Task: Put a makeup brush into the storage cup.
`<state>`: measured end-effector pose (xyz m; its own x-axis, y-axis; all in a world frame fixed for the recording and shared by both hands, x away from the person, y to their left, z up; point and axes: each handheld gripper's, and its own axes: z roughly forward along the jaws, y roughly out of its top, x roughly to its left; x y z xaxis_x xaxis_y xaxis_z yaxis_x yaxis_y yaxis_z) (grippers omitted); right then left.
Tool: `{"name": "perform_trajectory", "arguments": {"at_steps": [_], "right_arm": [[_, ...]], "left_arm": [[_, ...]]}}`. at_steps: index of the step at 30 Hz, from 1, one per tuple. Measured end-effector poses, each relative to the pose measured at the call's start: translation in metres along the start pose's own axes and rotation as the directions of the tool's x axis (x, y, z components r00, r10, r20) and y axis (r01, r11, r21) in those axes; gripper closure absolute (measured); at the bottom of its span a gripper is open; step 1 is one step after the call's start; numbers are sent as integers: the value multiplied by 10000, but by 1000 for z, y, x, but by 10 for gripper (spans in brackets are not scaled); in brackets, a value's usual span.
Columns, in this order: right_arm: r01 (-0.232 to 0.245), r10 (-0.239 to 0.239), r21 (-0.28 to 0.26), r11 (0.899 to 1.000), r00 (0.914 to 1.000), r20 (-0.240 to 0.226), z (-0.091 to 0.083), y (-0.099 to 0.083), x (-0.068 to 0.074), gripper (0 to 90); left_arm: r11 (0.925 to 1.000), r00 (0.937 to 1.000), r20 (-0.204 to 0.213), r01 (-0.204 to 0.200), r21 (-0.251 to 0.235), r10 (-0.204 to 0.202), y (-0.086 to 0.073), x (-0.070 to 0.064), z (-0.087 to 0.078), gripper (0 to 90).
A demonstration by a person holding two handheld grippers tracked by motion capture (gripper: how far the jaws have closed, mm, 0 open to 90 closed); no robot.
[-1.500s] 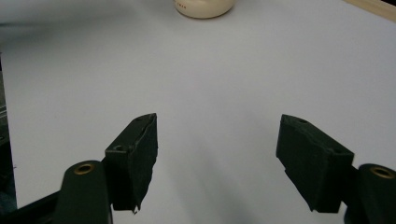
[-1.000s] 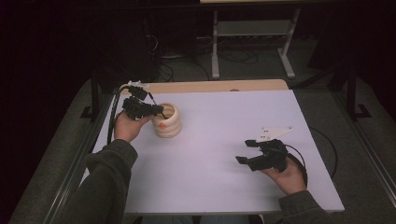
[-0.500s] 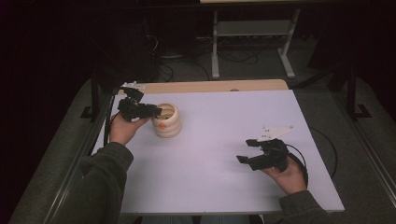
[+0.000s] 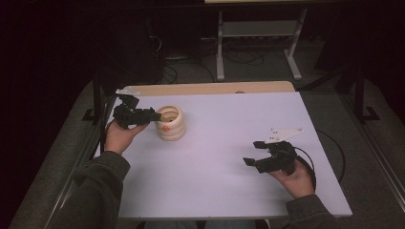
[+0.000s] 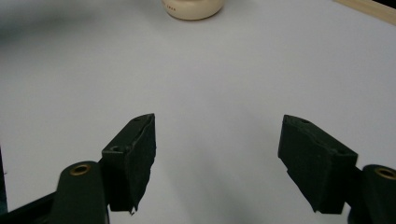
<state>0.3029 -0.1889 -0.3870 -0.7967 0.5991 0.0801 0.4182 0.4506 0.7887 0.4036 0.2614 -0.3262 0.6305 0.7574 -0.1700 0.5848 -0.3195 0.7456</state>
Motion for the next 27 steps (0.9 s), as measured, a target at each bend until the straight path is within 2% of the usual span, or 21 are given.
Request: {"name": "perform_trajectory", "arguments": {"at_steps": [8, 9, 13, 21, 27], "right_arm": [[-51, 51, -4, 10000, 9999, 108, -1, -1, -2, 260], [-60, 60, -15, 10000, 9999, 129, -2, -1, -2, 260], [-79, 80, -25, 10000, 9999, 153, -2, -1, -3, 259], [-120, 120, -17, 9999, 9998, 166, -3, -1, -3, 259], [-132, 131, 45, 9999, 9996, 245, -2, -2, -2, 257]], "left_arm": [[9998, 9999, 92, 93, -166, -92, -7, -1, -6, 537], [9999, 10000, 81, -18, -116, 19, -8, 0, -7, 532], [9997, 9999, 115, 98, -235, -95, -11, 0, -9, 517], [9998, 10000, 95, -6, -216, 8, -16, 1, -11, 503], [9989, 9999, 27, 131, -454, -130, -22, 1, -14, 498]]}}
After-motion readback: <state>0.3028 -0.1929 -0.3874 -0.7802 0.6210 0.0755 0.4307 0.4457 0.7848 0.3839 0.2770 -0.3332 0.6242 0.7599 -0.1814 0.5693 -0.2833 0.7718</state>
